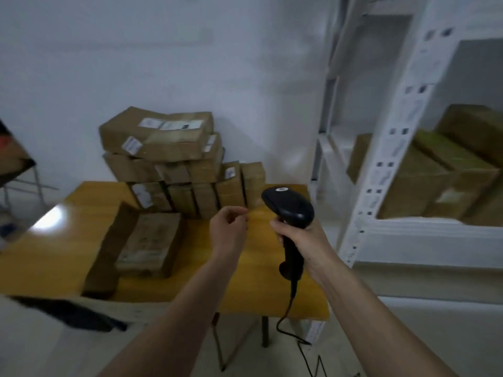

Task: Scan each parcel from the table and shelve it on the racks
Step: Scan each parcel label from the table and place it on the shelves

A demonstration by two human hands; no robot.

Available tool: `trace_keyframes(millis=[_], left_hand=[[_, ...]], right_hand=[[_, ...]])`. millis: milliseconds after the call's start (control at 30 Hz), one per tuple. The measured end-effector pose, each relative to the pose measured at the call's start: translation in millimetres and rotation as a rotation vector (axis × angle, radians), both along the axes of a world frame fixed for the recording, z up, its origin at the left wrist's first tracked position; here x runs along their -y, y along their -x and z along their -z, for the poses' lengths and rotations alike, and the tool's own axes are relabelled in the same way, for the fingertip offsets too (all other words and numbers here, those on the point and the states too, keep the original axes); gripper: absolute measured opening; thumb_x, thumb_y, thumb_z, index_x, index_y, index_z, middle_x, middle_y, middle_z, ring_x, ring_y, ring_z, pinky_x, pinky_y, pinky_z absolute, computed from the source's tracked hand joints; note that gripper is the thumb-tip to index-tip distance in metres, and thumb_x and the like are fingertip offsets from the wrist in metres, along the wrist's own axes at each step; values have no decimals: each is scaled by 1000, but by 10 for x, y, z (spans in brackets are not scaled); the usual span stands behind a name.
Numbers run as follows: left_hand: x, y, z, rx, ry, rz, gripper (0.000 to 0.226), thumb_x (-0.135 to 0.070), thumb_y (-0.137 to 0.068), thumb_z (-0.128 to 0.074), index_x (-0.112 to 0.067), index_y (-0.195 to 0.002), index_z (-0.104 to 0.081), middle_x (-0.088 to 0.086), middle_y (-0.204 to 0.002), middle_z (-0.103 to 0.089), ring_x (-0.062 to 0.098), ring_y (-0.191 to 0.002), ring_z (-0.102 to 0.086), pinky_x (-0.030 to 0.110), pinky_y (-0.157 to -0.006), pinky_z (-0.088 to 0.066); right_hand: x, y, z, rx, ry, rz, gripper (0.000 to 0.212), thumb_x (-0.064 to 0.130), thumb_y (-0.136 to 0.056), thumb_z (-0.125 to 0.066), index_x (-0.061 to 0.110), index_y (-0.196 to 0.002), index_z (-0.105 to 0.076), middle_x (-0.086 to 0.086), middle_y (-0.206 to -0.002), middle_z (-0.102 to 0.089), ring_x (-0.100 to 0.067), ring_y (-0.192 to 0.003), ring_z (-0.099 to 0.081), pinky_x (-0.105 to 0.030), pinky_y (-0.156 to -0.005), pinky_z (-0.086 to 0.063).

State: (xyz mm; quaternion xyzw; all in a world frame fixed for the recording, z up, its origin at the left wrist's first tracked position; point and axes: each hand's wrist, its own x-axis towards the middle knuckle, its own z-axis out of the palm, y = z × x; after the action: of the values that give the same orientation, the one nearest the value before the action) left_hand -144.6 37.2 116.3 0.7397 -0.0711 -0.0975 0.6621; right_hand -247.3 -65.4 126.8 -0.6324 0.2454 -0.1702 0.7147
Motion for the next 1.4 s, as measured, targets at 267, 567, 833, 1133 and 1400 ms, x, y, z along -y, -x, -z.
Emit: trace_keyframes(millis=[267, 567, 833, 1133, 1400], left_hand=[[-1358, -952, 438, -77, -233, -79, 13, -9, -94, -57, -19, -90, -65, 2, -84, -65, 13, -70, -59, 25, -58, -46], [-2018, -1607, 865, -320, -393, -12, 37, -13, -89, -66, -12, -125, -57, 4, -118, -60, 18, -106, -58, 26, -80, -46], [-2129, -2261, 1161, -414, -580, -89, 61, -15, -83, -73, -10, -135, -43, 12, -133, -50, 28, -121, -51, 46, -101, -48], [-2263, -2779, 1545, -534, -715, -94, 81, -26, -78, -79, -5, -142, -35, 15, -140, -44, 32, -126, -47, 44, -103, -45], [-2344, -3147, 1918, -635, -674, -69, 70, -27, -84, -73, -4, -141, -39, 16, -136, -52, 33, -123, -52, 45, -102, -46]], right_hand=[[-923, -1044, 423, -121, -138, -36, 10, 13, -81, -77, 8, -81, -69, -1, -59, -58, -16, -56, -54, -30, -62, -46], [-1424, -1809, 788, -304, -220, -95, 9, 13, -80, -78, 10, -79, -69, -3, -59, -59, -17, -57, -56, -31, -62, -48], [-1349, -2498, 972, -383, -302, -171, 11, 9, -83, -75, 7, -91, -68, -11, -80, -69, -25, -74, -64, -38, -74, -53], [-1291, -3021, 1512, -547, -350, -235, 28, 14, -78, -80, 15, -102, -65, -6, -108, -64, -21, -98, -62, -35, -77, -56], [-1557, -3402, 1768, -632, -416, -295, 43, 21, -76, -82, 19, -113, -60, 1, -115, -60, -18, -98, -57, -41, -96, -49]])
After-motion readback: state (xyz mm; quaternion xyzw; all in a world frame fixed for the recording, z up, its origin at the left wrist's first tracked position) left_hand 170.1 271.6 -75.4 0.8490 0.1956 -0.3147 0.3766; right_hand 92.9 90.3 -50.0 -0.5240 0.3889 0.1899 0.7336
